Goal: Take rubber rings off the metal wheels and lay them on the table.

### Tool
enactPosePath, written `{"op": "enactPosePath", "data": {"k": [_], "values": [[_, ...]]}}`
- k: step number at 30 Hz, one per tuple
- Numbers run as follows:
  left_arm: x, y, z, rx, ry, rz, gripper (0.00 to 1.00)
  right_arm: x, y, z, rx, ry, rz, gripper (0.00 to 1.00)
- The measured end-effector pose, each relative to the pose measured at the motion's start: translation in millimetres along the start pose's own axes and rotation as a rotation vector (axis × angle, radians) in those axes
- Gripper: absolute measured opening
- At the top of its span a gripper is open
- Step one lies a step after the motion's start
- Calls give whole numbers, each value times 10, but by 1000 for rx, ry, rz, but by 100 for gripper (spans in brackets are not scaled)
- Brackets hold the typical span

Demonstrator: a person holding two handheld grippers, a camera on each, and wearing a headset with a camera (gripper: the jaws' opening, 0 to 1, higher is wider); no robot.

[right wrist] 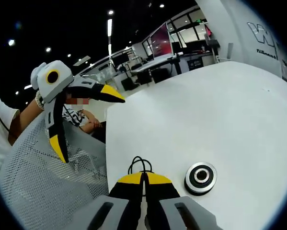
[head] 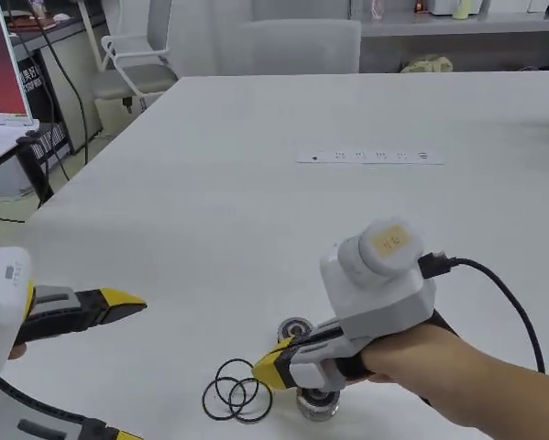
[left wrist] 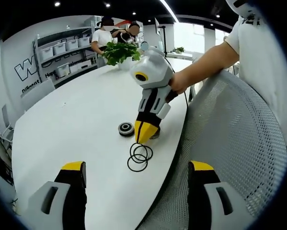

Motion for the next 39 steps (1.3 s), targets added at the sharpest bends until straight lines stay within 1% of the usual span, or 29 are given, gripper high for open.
{"op": "enactPosePath", "data": {"k": [3, 4, 6, 8, 11, 15, 17, 20, 24, 27, 29, 31, 34, 36, 37, 39], "values": [[-16, 17, 13, 1, -1, -1, 85, -32, 39, -4, 19, 7, -19, 0], [-18, 18, 11, -6, -4, -2, 85, -38, 53, 11, 32, 21, -25, 0], [-15, 11, 4, -12, -8, 2, 84, -39, 56, 24, 40, 29, -29, 0], [-9, 5, -5, -6, -11, 6, 84, -35, 41, 51, 38, 43, -21, 0], [-3, 4, -16, -2, -15, 10, 84, -34, 29, 67, 34, 48, -14, 0], [10, 5, -46, -13, -23, 8, 83, -31, 23, 109, 76, 77, -10, 6], [26, -17, -75, -17, -26, 11, 83, -23, 12, 118, 78, 81, -6, 10], [43, -57, -128, -29, -38, 15, 82, 9, -8, 146, 82, 91, 1, 10], [46, -137, -190, -45, -41, 26, 82, 88, -49, 219, 84, 116, 24, 11], [26, -205, -230, -64, -37, 33, 82, 172, -104, 293, 71, 143, 59, 11], [16, -247, -259, -75, -36, 37, 82, 219, -121, 337, 72, 158, 73, 11], [4, -319, -301, -88, -36, 47, 81, 257, -134, 372, 68, 172, 85, 12], [-32, -448, -348, -116, -23, 64, 81, 317, -134, 439, 66, 193, 99, 13], [-59, -511, -367, -133, -14, 74, 80, 346, -127, 465, 73, 202, 103, 14], [-81, -560, -379, -144, -8, 86, 80, 368, -121, 491, 74, 211, 106, 15], [-126, -632, -395, -151, 5, 101, 79, 400, -99, 539, 69, 226, 105, 15]]}}
Point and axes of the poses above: the centre of the closed fingertips' face, and the gripper's own axes: x roughly backward along the fingers, z roughly to its right, y roughly out of its underside, the point moved 3 cm from there along x, roughly backward along the fingers, and after that the axes turned 1 degree about -y, right-handed, at the moved point
